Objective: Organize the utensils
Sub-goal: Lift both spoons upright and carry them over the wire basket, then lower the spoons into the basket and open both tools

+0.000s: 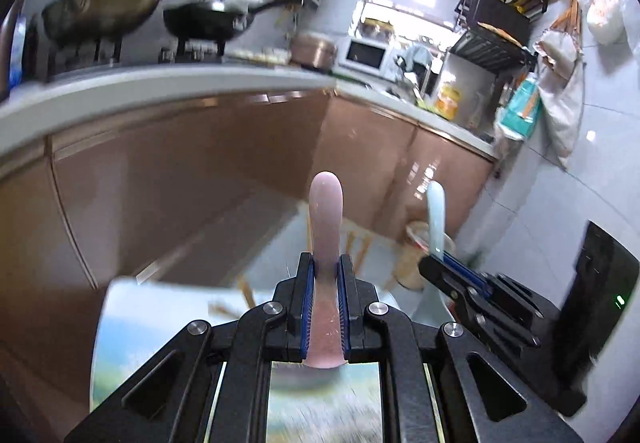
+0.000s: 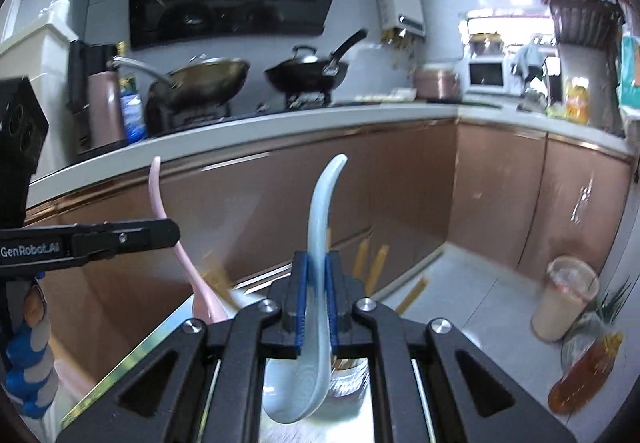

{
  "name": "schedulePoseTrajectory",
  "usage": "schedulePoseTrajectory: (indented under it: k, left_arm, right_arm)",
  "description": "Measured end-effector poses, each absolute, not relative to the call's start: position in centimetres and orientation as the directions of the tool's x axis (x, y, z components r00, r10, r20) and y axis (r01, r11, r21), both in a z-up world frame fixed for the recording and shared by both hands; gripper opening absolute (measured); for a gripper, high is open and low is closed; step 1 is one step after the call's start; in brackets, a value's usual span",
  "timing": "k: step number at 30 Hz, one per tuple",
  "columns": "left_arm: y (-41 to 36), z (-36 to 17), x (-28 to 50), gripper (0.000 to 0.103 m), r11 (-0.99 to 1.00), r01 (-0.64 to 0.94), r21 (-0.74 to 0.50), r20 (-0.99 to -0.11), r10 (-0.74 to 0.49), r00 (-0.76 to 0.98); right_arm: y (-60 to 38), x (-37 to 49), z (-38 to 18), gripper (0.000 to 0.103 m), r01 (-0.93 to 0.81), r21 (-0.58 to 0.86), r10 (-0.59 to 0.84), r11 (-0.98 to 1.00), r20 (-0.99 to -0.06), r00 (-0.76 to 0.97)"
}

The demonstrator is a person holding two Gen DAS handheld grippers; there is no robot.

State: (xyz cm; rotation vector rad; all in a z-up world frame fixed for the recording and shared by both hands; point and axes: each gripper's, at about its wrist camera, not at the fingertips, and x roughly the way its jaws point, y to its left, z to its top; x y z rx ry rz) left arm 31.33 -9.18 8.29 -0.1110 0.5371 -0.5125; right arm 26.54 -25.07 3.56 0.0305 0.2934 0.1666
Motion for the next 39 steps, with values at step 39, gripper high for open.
schedulePoseTrajectory:
  k: [39]
  left_arm:
    - [-12.5, 2.3, 35.8, 0.023, 0.911, 0.406, -0.078, -0.526, -0.384, 0.759]
  right_arm:
    - [-23.9, 30.6, -4.0, 0.009, -0.15, -0.047, 0.127, 0.988, -0.324, 0.938]
